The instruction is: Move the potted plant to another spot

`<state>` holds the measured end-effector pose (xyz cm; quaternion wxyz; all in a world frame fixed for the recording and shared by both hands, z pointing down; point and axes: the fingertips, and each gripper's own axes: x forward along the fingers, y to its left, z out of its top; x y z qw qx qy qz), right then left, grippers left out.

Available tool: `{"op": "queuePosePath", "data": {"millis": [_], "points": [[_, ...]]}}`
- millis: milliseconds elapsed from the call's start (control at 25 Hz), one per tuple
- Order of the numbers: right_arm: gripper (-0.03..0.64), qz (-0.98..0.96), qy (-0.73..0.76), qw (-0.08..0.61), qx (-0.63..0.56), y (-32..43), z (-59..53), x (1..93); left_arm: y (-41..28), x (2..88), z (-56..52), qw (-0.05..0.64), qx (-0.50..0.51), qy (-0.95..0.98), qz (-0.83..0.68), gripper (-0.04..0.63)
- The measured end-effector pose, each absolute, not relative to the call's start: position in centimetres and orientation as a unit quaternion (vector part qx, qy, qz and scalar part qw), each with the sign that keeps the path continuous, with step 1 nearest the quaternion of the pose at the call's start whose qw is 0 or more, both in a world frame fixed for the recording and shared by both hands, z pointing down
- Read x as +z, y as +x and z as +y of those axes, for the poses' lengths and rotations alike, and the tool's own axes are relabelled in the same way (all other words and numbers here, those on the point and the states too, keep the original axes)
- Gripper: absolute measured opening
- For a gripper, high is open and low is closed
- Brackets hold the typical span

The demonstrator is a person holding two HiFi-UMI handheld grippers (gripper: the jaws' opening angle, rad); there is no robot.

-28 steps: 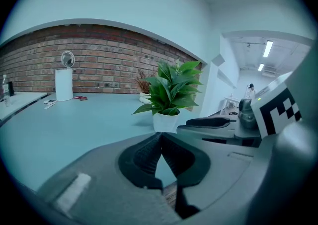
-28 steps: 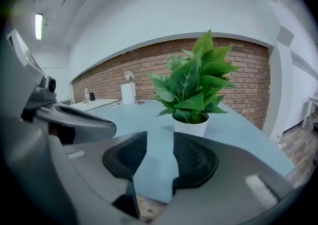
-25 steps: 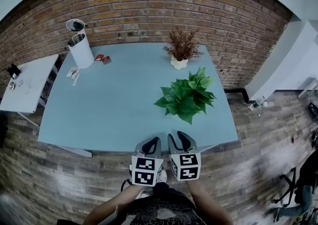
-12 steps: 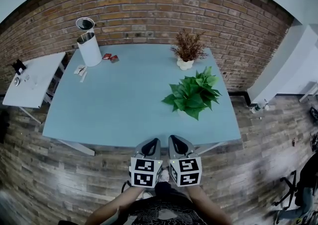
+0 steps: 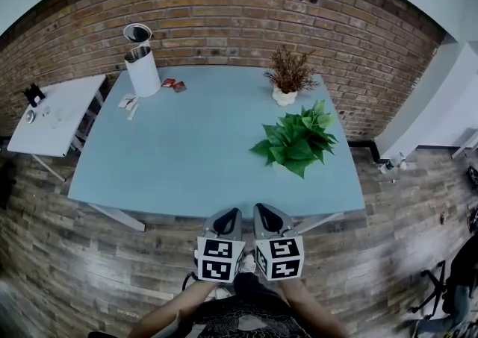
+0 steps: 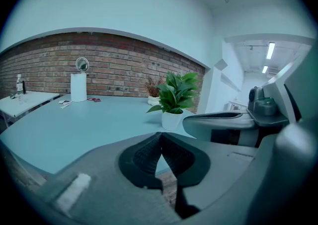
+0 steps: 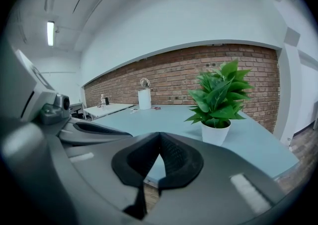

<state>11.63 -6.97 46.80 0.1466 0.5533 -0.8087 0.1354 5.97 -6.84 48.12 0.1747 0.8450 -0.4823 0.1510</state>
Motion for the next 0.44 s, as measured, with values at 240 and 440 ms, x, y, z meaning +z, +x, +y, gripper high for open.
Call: {"op": "queuePosePath", "data": {"millis": [240,440], "points": [[0.006,-0.81,0.552,0.145,0.136,10.8,-6.7,46.7,5.2,48.1,-6.4,0.174,0.151,0.844,-0.484,0.0],[0.006,-0.811,0.551,0.144,0.135,10.3,-6.3,46.6,4.7,47.9,-6.0,0.172,0.151,0.844,-0.485,0.0]]}}
